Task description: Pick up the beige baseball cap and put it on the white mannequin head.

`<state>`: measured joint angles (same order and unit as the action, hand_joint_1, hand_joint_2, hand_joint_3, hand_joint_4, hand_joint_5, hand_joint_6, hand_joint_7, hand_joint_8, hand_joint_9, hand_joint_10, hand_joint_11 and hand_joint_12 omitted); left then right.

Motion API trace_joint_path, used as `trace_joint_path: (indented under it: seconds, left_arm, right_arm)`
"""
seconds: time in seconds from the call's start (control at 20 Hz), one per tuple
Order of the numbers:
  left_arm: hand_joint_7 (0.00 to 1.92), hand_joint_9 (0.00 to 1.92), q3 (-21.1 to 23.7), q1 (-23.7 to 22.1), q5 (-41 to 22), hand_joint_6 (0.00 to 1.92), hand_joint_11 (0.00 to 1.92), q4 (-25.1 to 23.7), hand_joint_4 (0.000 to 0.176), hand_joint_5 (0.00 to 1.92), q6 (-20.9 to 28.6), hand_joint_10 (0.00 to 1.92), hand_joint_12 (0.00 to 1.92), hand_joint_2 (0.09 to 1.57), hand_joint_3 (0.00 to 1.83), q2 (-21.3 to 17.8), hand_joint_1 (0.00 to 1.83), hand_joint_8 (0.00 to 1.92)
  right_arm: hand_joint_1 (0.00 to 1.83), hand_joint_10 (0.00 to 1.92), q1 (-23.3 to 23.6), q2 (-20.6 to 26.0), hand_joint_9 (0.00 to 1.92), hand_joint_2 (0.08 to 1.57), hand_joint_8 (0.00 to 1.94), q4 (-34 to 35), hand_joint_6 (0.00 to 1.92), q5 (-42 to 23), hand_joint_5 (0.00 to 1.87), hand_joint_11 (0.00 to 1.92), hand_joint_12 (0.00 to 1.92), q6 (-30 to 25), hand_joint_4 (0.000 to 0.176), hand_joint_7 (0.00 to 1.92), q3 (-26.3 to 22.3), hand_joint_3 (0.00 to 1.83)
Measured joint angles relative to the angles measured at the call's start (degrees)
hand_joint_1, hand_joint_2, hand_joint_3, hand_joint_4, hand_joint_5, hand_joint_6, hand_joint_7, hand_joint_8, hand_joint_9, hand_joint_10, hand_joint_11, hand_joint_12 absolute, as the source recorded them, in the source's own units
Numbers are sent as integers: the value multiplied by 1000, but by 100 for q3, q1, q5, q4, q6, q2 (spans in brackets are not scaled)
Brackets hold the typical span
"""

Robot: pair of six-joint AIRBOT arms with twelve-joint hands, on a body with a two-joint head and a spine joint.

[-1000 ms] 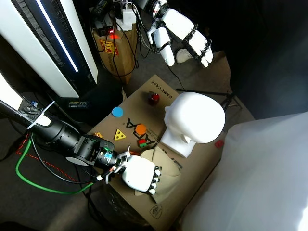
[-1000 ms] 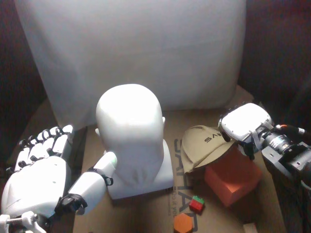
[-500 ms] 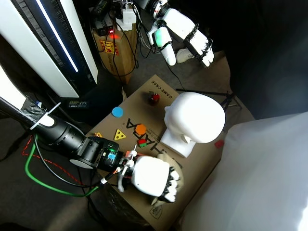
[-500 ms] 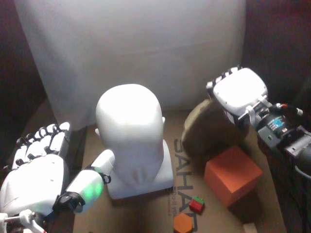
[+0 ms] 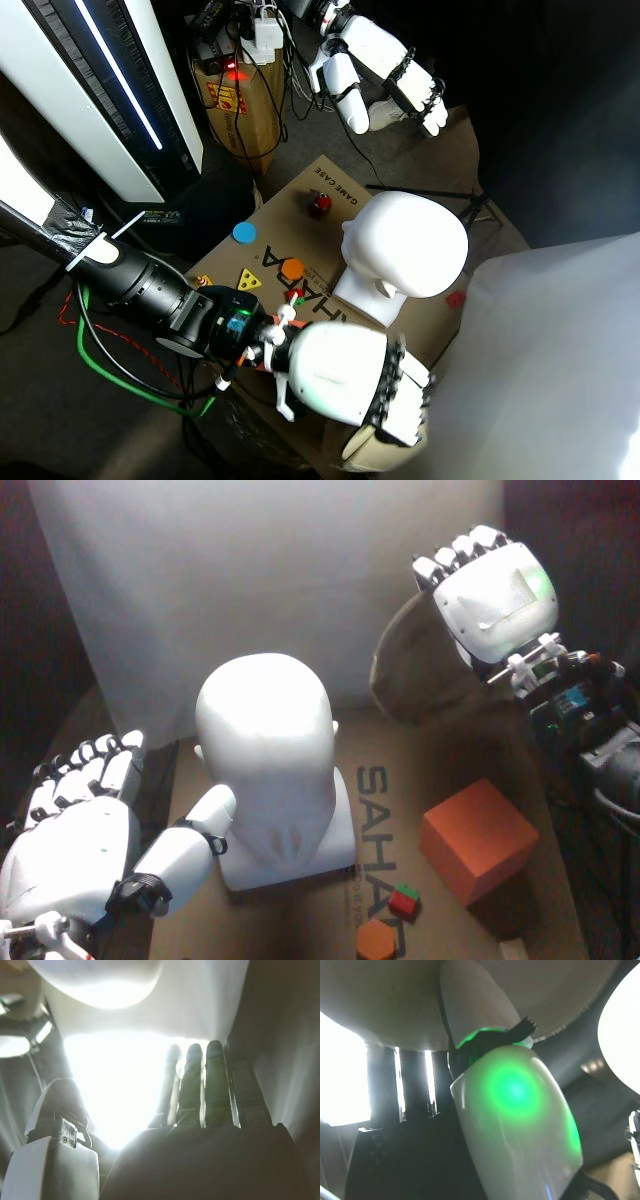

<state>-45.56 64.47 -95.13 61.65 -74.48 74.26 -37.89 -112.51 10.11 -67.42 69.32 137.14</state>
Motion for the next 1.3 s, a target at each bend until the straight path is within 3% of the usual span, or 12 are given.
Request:
trace_joint_path:
  seconds: [0.15, 0.35, 0.65, 0.75, 0.85, 0.9, 0.95, 1.05, 1.2, 1.25, 1.3]
  left_arm:
    - [103, 93, 20, 0, -15, 0, 0, -50, 0, 156, -2, 2, 409, 1133, 0, -22, 0, 2]
    - [97, 81, 175, -39, 0, 3, 0, 103, 0, 152, -483, 2, 340, 1136, 1, -28, 0, 2]
    - [67, 43, 319, -57, -35, 8, 0, 286, 0, 132, -529, 3, 244, 1125, 0, -131, 0, 3]
    - [90, 55, 400, -68, -31, 8, 0, 310, 0, 153, -697, 5, 280, 1125, 0, -133, 0, 6]
    - [93, 60, 581, -136, -13, 4, 0, 503, 0, 148, -1058, 5, 287, 1129, 1, -195, 0, 6]
    - [94, 60, 638, -146, -15, 4, 0, 610, 0, 148, -1165, 5, 288, 1130, 1, -232, 0, 6]
    - [94, 60, 649, -146, -37, 4, 0, 756, 0, 148, -1180, 5, 288, 1130, 1, -238, 0, 6]
    - [94, 61, 697, -144, -48, 2, 0, 811, 0, 145, -1189, 3, 302, 1136, 3, -240, 0, 3]
    - [84, 65, 831, -223, -39, 1, 0, 791, 0, 132, -1436, 3, 309, 1137, 2, -243, 0, 1]
    - [85, 69, 890, -269, -20, 3, 0, 828, 0, 143, -1453, 3, 345, 1138, 2, -280, 0, 1]
    - [86, 70, 922, -286, -28, 3, 0, 844, 0, 146, -1532, 3, 352, 1138, 2, -313, 0, 1]
  right_arm:
    - [1367, 1401, 168, -111, 846, 1143, 989, -140, 1052, -656, 821, 798, 1542, 243, 0, 1002, 0, 0]
    - [1368, 1404, 341, -302, 847, 1143, 973, -238, 1063, -1379, 815, 794, 1546, 525, 0, 1009, 0, 0]
    - [1366, 1418, 621, -540, 838, 1146, 990, -522, 1059, -2444, 817, 793, 1579, 866, 0, 1000, -66, 0]
    - [1243, 1175, 664, -599, 924, 1124, 1029, -577, 1029, -2618, 883, 807, 1551, 944, 0, 1058, -164, 0]
    - [1239, 1158, 734, -667, 936, 1122, 1028, -564, 1024, -2610, 887, 806, 1546, 1032, 0, 1063, -306, 0]
    - [1342, 1357, 767, -680, 865, 1137, 985, -577, 1039, -2610, 833, 791, 1549, 1040, 0, 1023, -363, 1]
    - [1361, 1405, 809, -693, 846, 1144, 989, -568, 1054, -2614, 816, 785, 1554, 1051, 0, 1005, -468, 1]
    - [1243, 1178, 813, -699, 920, 1128, 1053, -575, 1032, -2625, 875, 800, 1535, 1113, 0, 1049, -588, 0]
    - [1238, 1152, 813, -702, 936, 1124, 1049, -734, 1013, -2616, 892, 813, 1530, 1300, 0, 1053, -852, 0]
    - [1341, 1356, 813, -704, 864, 1138, 1005, -767, 1032, -2618, 836, 811, 1542, 1346, 0, 1013, -970, 2]
    - [1361, 1405, 811, -704, 846, 1145, 1007, -831, 1047, -2614, 816, 805, 1551, 1384, 0, 997, -1082, 1]
